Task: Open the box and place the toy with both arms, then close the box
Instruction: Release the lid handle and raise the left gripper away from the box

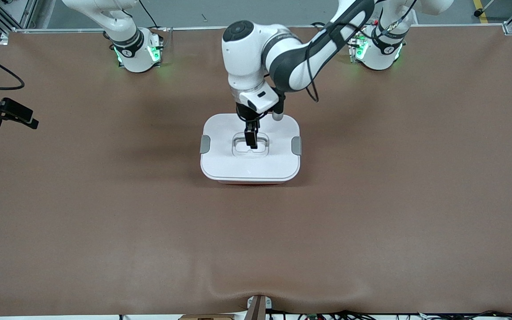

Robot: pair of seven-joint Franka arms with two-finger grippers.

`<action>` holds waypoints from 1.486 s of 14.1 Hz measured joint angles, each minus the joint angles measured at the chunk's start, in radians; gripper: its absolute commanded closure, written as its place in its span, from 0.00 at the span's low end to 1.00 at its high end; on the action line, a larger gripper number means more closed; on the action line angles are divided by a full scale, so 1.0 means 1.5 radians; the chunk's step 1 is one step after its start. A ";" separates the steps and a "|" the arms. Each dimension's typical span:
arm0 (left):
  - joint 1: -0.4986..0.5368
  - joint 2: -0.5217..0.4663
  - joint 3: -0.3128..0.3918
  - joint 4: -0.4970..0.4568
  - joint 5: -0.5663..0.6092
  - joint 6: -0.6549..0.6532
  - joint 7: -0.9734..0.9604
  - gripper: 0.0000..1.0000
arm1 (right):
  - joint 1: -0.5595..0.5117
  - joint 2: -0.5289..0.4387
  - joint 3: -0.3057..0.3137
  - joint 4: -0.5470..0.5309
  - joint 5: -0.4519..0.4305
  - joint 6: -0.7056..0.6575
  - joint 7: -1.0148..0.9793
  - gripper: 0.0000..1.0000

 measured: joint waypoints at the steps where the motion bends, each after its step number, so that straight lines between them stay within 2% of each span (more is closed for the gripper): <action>1: 0.013 -0.019 0.000 0.000 -0.012 -0.004 0.022 0.00 | 0.000 0.000 0.000 0.001 0.000 0.000 0.000 0.00; 10: 0.192 -0.153 0.000 0.001 -0.188 -0.083 0.380 0.00 | 0.001 0.000 0.001 0.003 0.001 -0.009 -0.001 0.00; 14: 0.262 -0.174 0.000 0.009 -0.232 -0.094 0.512 0.00 | 0.001 0.000 0.000 0.007 0.001 -0.009 -0.013 0.00; 21: 0.378 -0.189 0.000 0.029 -0.272 -0.167 0.785 0.00 | 0.000 0.004 -0.005 0.030 0.000 -0.008 -0.049 0.00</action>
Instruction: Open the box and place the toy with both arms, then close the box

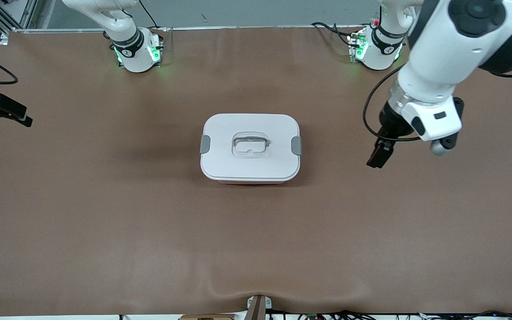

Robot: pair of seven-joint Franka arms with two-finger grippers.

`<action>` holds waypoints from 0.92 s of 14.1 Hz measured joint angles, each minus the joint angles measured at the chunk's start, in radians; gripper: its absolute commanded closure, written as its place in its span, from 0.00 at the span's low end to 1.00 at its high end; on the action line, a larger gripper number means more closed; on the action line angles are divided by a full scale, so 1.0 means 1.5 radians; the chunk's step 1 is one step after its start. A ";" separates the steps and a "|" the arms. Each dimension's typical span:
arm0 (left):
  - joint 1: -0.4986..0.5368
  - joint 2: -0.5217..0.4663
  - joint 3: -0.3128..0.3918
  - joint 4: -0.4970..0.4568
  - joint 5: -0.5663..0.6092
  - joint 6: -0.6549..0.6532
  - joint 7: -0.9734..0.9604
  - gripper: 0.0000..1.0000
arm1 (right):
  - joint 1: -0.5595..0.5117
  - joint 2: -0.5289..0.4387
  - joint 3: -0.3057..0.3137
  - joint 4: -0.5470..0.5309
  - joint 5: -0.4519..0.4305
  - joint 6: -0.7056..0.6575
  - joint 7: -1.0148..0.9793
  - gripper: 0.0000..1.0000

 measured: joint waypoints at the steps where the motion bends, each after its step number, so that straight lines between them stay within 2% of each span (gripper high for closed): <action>1: 0.014 -0.003 0.000 0.001 -0.001 -0.011 0.041 0.00 | 0.000 0.000 0.000 0.002 -0.001 0.000 -0.003 0.00; 6: 0.090 -0.013 0.001 0.004 -0.006 -0.058 0.266 0.00 | -0.001 0.001 -0.003 0.002 -0.016 0.000 -0.027 0.00; 10: 0.158 -0.039 0.002 0.006 -0.049 -0.105 0.465 0.00 | -0.003 0.001 -0.004 0.004 -0.018 0.000 -0.030 0.00; 13: 0.160 -0.072 0.030 0.006 -0.052 -0.150 0.565 0.00 | -0.004 0.002 -0.005 0.004 -0.018 0.000 -0.030 0.00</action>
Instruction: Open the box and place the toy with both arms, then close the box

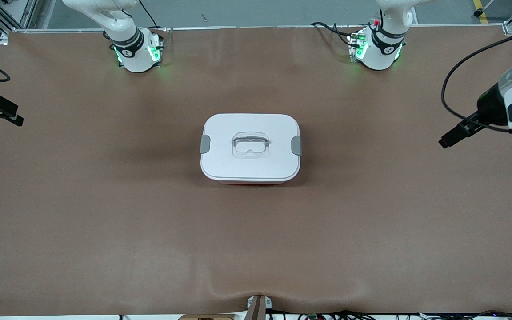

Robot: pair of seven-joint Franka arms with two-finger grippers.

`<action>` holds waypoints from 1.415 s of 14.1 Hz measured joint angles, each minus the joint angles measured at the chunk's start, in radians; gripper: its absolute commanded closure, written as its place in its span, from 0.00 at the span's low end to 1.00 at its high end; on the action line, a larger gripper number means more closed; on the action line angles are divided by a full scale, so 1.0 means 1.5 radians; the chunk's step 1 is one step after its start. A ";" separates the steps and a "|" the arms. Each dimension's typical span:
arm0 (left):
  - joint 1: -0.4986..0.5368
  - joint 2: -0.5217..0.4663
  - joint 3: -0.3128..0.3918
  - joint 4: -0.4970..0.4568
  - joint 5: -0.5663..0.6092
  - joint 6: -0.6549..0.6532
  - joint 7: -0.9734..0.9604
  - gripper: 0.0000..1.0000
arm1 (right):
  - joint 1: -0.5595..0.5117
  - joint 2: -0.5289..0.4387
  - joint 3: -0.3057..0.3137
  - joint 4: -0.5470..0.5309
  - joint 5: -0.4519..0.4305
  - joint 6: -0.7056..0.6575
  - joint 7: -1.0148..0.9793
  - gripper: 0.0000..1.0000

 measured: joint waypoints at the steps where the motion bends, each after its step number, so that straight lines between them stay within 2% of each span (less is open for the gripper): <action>1: -0.019 -0.010 0.026 0.000 0.000 -0.015 0.027 0.00 | 0.000 0.000 0.000 0.000 0.000 0.000 0.000 0.00; 3: -0.075 -0.028 0.095 0.000 -0.001 -0.044 0.077 0.00 | 0.000 0.000 0.000 0.000 0.000 0.000 0.000 0.00; 7: -0.170 -0.051 0.202 -0.008 -0.001 -0.073 0.158 0.00 | 0.000 0.002 0.000 0.000 0.000 0.000 0.000 0.00; 9: -0.200 -0.066 0.241 -0.024 -0.001 -0.075 0.205 0.00 | 0.000 0.002 0.000 0.000 0.000 0.000 0.000 0.00; 16: -0.209 -0.156 0.257 -0.119 -0.001 -0.068 0.314 0.00 | 0.001 0.002 0.003 0.000 -0.001 -0.001 0.000 0.00; 20: -0.212 -0.168 0.257 -0.149 -0.001 -0.046 0.364 0.00 | 0.001 0.005 0.002 0.000 -0.001 -0.001 -0.003 0.00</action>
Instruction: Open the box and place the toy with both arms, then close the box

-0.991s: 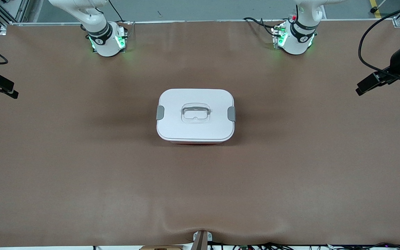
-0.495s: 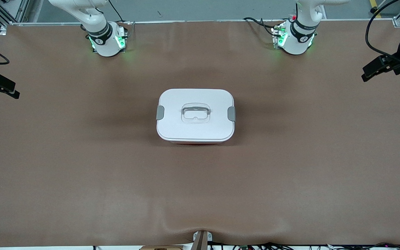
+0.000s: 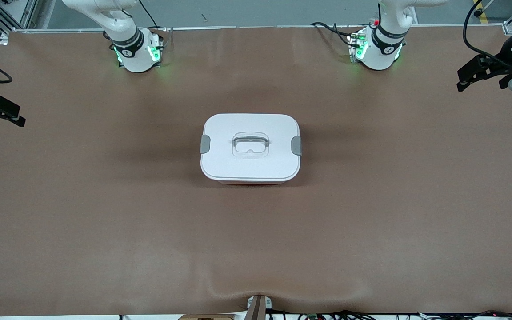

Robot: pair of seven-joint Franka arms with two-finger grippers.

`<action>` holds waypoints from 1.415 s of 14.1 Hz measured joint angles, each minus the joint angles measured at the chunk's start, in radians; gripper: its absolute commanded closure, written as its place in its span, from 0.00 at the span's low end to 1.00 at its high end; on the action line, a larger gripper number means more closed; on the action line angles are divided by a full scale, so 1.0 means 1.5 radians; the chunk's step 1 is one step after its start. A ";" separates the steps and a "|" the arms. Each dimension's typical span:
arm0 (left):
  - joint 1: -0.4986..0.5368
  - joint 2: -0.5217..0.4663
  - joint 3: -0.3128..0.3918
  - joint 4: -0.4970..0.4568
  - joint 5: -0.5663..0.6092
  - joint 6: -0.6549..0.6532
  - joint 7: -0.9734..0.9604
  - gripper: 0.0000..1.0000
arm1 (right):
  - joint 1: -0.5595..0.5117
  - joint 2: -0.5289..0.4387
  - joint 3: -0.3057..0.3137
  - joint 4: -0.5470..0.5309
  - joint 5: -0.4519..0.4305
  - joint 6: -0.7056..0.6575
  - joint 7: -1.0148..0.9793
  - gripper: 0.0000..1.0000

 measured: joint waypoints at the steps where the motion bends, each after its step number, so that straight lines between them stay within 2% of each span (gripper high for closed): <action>1: -0.001 0.000 -0.001 -0.003 0.000 0.007 0.003 0.00 | 0.000 0.001 0.000 0.000 0.000 0.000 0.000 0.00; 9: -0.028 -0.002 -0.004 -0.022 0.000 0.031 0.006 0.00 | 0.000 0.005 0.002 0.000 0.000 0.000 -0.002 0.00; 20: -0.024 -0.007 0.003 0.004 -0.044 0.033 0.006 0.00 | 0.002 0.008 0.005 0.000 -0.035 0.000 -0.003 0.00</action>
